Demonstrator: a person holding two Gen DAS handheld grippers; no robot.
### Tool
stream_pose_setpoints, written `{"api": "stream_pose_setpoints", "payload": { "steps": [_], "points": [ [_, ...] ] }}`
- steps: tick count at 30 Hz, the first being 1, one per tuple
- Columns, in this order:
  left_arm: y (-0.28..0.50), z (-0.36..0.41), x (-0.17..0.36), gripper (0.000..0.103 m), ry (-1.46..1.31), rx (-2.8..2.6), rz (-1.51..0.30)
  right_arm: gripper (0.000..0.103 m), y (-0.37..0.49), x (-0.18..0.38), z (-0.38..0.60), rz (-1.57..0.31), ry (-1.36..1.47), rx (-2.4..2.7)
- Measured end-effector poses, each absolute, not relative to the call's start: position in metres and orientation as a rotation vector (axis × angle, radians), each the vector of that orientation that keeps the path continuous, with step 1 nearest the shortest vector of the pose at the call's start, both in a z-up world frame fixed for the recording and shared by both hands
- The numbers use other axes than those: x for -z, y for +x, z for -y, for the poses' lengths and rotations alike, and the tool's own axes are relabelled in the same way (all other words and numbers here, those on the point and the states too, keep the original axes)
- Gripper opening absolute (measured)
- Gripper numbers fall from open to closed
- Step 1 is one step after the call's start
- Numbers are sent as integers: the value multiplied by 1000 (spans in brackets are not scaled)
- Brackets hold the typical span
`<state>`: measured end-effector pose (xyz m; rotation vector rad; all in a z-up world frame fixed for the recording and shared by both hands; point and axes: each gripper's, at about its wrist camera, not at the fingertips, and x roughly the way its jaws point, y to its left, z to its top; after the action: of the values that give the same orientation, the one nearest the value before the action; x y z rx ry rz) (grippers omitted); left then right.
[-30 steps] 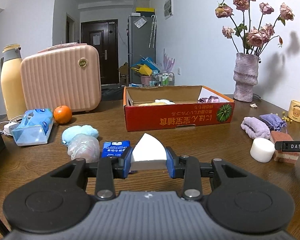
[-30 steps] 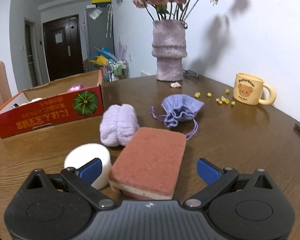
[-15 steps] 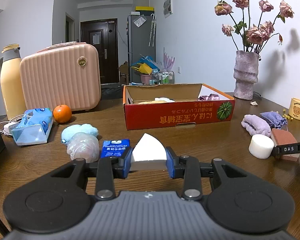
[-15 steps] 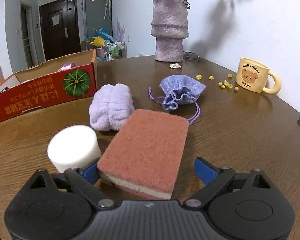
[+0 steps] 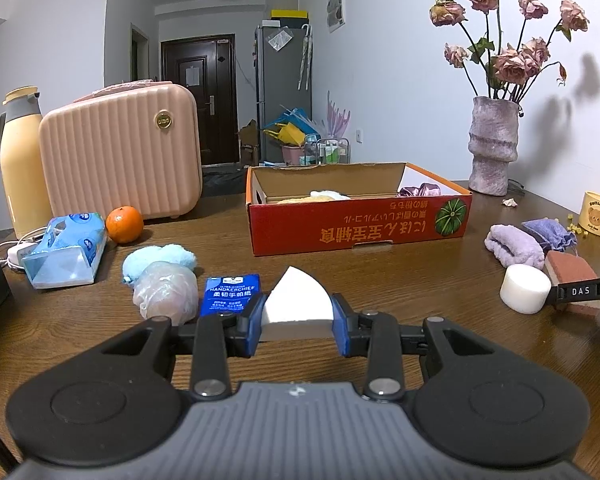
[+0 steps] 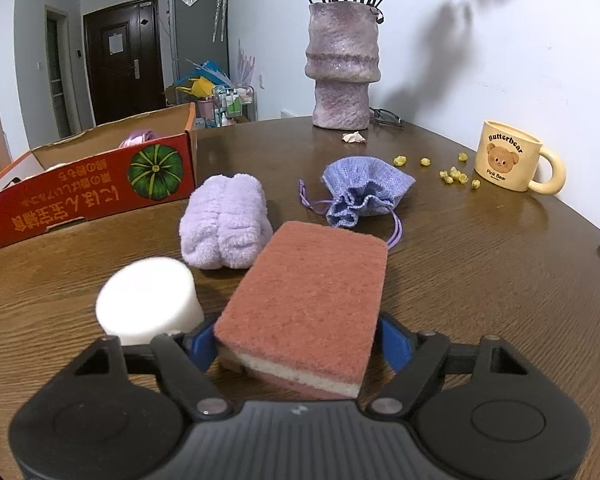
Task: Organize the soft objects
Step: 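Grasp the white wedge with the left gripper while the right grasps the pink sponge, then lift the wedge with the left gripper while the right lifts the sponge toward the box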
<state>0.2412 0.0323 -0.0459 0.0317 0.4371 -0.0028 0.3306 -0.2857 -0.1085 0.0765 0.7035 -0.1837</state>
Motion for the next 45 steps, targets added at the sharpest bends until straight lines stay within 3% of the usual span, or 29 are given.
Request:
{"api": "stream_pose_setpoints", "payload": {
  "steps": [12, 30, 45],
  "points": [
    [241, -32, 46, 36, 32, 2, -438, 75, 324, 105, 289, -672, 105, 181],
    [242, -34, 45, 36, 31, -3, -430, 75, 287, 79, 277, -434, 92, 98],
    [242, -32, 45, 36, 34, -22, -413, 75, 270, 73, 246, -352, 29, -19]
  ]
}}
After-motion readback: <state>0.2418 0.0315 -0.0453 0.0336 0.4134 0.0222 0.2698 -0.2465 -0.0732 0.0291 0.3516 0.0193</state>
